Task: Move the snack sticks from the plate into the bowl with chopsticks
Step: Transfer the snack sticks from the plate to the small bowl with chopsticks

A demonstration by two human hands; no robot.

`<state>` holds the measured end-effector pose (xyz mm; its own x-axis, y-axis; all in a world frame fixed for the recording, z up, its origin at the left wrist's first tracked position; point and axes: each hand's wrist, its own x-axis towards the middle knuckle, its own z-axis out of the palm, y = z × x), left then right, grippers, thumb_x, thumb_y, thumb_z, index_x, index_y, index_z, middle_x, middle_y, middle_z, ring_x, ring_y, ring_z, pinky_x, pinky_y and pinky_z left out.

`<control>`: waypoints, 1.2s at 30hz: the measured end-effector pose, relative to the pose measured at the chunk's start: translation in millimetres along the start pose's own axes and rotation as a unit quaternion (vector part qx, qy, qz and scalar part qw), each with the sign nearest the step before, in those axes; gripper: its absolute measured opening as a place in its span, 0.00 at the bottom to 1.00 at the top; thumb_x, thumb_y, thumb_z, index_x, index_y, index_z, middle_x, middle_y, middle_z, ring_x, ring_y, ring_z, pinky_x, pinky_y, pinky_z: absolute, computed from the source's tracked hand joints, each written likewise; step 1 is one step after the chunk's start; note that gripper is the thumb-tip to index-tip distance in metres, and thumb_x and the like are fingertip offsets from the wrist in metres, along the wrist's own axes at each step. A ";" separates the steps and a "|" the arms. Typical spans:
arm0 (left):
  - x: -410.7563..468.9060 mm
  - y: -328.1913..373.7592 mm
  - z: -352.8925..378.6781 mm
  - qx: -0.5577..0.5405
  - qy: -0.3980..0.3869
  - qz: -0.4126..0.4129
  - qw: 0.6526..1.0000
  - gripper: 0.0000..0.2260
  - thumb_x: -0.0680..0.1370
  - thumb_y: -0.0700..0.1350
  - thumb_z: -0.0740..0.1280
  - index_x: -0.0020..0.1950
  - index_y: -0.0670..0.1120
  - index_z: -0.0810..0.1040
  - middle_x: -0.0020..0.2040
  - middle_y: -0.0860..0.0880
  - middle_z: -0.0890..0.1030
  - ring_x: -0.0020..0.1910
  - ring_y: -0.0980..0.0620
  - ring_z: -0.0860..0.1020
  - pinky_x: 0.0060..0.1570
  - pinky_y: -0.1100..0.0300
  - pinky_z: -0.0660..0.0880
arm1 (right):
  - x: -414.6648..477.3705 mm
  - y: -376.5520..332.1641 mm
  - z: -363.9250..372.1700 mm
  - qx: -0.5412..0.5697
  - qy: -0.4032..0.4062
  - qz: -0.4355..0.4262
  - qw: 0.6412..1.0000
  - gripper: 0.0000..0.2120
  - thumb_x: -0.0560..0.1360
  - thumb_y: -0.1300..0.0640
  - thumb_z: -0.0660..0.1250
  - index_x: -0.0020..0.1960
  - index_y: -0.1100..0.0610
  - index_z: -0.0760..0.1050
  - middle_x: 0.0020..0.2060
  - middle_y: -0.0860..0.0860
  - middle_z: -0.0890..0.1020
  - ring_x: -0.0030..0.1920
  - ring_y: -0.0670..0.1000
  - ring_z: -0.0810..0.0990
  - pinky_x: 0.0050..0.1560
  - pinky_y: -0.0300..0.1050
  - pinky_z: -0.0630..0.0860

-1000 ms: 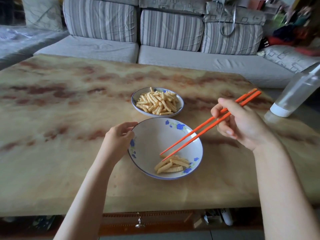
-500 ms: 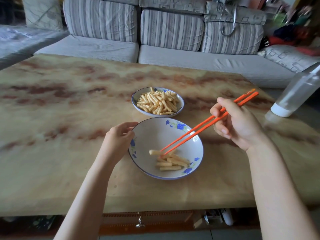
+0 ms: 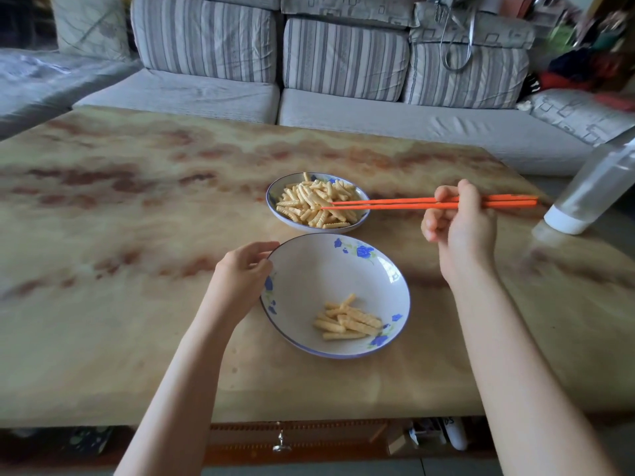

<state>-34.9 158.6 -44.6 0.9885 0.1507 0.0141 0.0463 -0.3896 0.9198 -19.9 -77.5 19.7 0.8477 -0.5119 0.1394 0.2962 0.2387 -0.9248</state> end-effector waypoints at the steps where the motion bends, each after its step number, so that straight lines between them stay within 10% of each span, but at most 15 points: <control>1: 0.1 0.1 0.0 -0.001 -0.001 0.000 1.000 0.18 0.75 0.35 0.61 0.58 0.51 0.81 0.48 0.50 0.82 0.42 0.53 0.79 0.35 0.73 0.71 | 1.7 3.0 3.9 -0.004 0.010 -0.004 1.000 0.18 0.82 0.58 0.53 0.34 0.58 0.68 0.20 0.45 0.73 0.18 0.48 0.67 0.22 0.38 0.58; 20: 1.5 -0.8 0.3 -0.007 -0.002 -0.001 1.000 0.18 0.75 0.34 0.60 0.57 0.51 0.81 0.47 0.50 0.82 0.39 0.56 0.79 0.32 0.73 0.71 | 11.6 19.7 20.8 -0.052 -0.003 -0.070 0.996 0.20 0.83 0.54 0.51 0.36 0.58 0.70 0.17 0.50 0.72 0.18 0.50 0.67 0.22 0.38 0.62; 36: -1.0 -1.6 0.3 0.001 -0.004 0.002 1.000 0.18 0.75 0.35 0.61 0.59 0.50 0.81 0.52 0.48 0.83 0.46 0.51 0.79 0.44 0.62 0.74 | 4.3 -29.5 -50.3 -0.180 -0.182 0.028 0.966 0.21 0.82 0.55 0.54 0.33 0.60 0.72 0.23 0.55 0.64 0.16 0.48 0.58 0.20 0.35 0.53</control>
<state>-35.9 158.8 -46.1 0.9897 0.1427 0.0148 0.0429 -0.3922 0.9189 -47.1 -128.2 29.8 0.9760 -0.1669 0.1398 0.1283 -0.0777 -0.9887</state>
